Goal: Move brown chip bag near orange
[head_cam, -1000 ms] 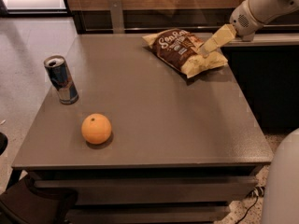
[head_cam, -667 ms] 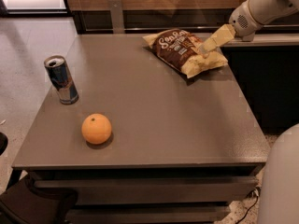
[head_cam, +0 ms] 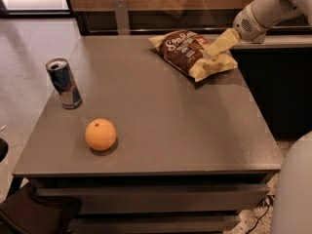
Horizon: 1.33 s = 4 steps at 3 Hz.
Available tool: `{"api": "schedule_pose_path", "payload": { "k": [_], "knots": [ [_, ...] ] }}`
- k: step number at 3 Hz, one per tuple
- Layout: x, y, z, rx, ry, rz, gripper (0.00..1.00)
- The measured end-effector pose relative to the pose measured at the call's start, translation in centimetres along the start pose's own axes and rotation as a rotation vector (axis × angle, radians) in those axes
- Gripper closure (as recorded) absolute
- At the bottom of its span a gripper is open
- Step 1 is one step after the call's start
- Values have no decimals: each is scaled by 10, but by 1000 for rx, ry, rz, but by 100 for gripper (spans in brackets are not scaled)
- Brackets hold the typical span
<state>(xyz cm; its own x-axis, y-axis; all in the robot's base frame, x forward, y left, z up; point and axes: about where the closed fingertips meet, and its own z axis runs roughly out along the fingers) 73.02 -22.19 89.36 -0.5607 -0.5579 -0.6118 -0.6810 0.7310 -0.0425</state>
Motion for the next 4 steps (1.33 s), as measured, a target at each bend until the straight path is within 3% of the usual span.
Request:
{"api": "schedule_pose_path", "payload": {
  "k": [2,3,4],
  "knots": [
    [-8,62,54,-35,76,-71,0],
    [-16,72,83,-52,105,-82,0],
    [-14,73,84,-56,106,-82,19]
  ]
}}
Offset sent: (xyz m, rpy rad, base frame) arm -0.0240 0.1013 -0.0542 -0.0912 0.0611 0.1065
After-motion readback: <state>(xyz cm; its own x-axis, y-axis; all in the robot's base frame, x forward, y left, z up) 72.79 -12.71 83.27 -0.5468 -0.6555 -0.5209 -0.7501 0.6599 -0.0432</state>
